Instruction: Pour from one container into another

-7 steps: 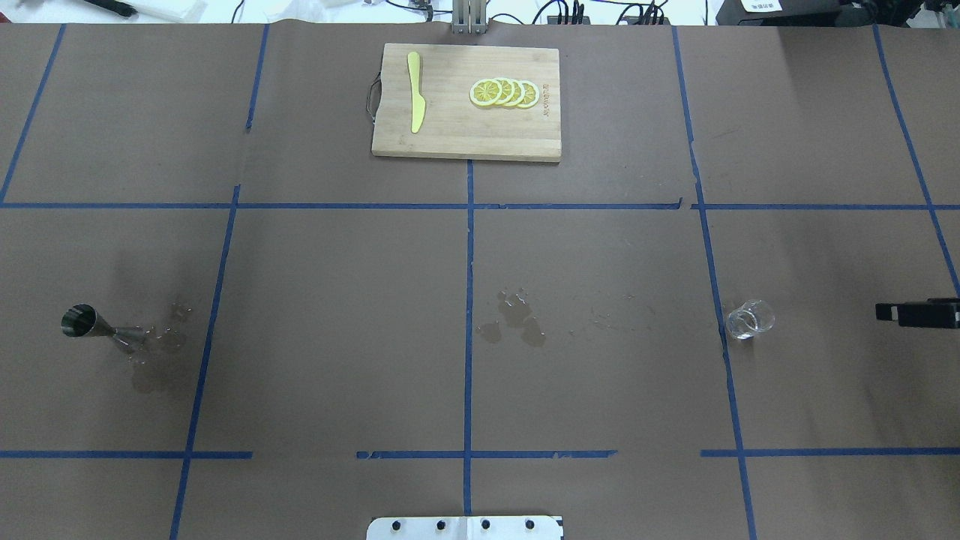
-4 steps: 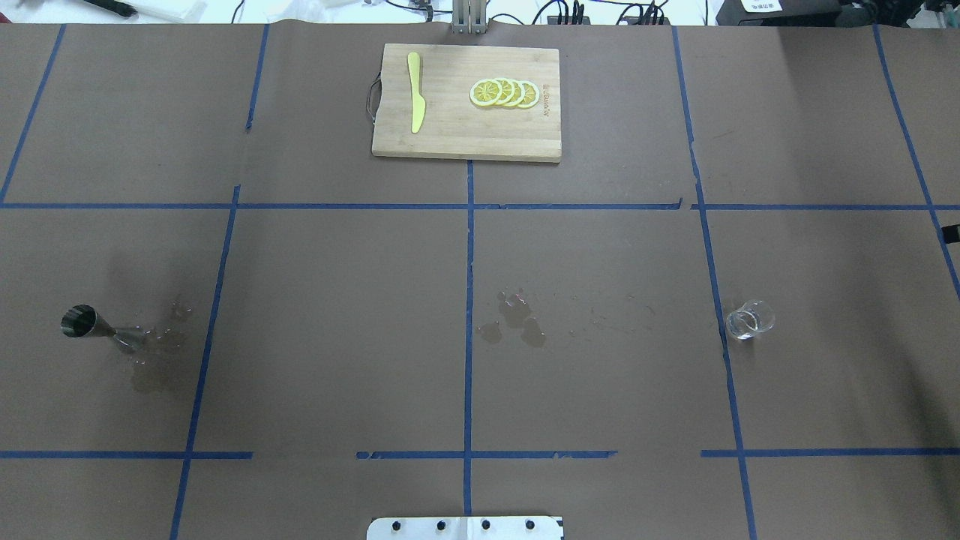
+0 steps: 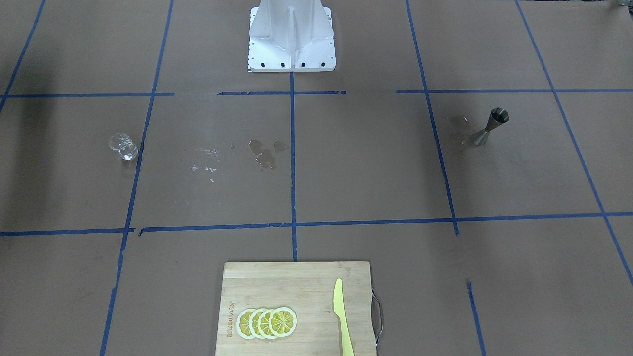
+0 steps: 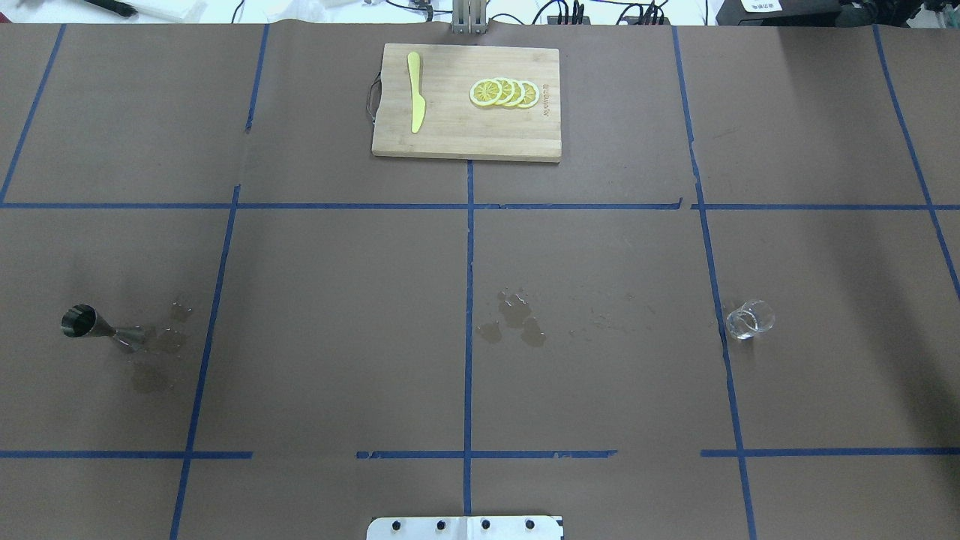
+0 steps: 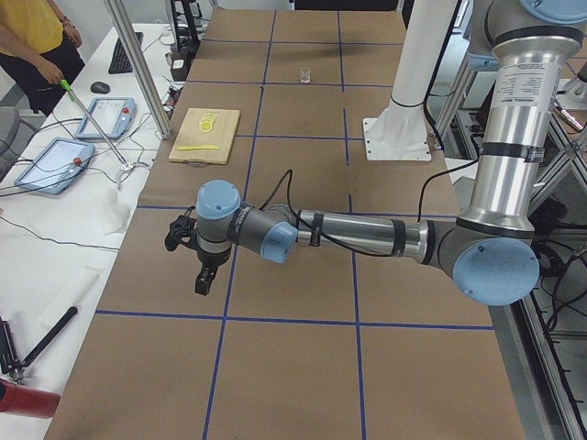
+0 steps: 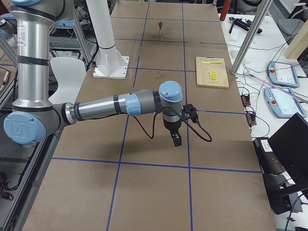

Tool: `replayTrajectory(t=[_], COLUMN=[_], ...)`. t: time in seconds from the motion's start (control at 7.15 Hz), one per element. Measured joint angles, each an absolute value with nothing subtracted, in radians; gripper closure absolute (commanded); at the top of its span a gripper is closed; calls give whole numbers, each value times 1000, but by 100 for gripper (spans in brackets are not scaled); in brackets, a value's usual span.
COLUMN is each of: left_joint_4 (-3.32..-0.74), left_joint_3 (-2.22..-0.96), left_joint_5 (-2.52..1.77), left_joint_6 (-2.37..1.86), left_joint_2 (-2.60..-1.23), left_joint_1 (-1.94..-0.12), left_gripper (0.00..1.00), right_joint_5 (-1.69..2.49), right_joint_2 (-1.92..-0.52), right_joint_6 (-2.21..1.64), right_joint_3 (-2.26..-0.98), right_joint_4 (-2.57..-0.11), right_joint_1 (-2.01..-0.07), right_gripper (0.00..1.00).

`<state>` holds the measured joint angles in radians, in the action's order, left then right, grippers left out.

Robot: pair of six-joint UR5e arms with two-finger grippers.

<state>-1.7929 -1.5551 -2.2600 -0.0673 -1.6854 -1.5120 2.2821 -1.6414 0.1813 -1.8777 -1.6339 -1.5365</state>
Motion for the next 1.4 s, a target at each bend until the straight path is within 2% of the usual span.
replayTrajectory(t=[0.42, 0.7, 1.12, 1.4], left_joint_4=[-1556, -1523, -1528, -1534], left_joint_3=[-1579, -1583, -1667, -1711], left_joint_5=[-2265, -2282, -2379, -2385], left_joint_6=[180, 211, 149, 53], left_joint_2=[-1678, -1646, -1525, -1505], left_joint_1=[-1639, -1671, -1662, -1618], left_gripper=[0, 0, 0, 0], right_joint_5=[2289, 2294, 2297, 2301], right_joint_2=[-1617, -1623, -1633, -1637], right_joint_6=[228, 224, 153, 114], right_joint_3=[-1858, -1846, -1845, -1845], right_joint_4=[-1704, -1709, -1718, -1734], right_joint_1=[-1556, -1557, -1556, -1554], right_gripper=[0, 0, 0, 0])
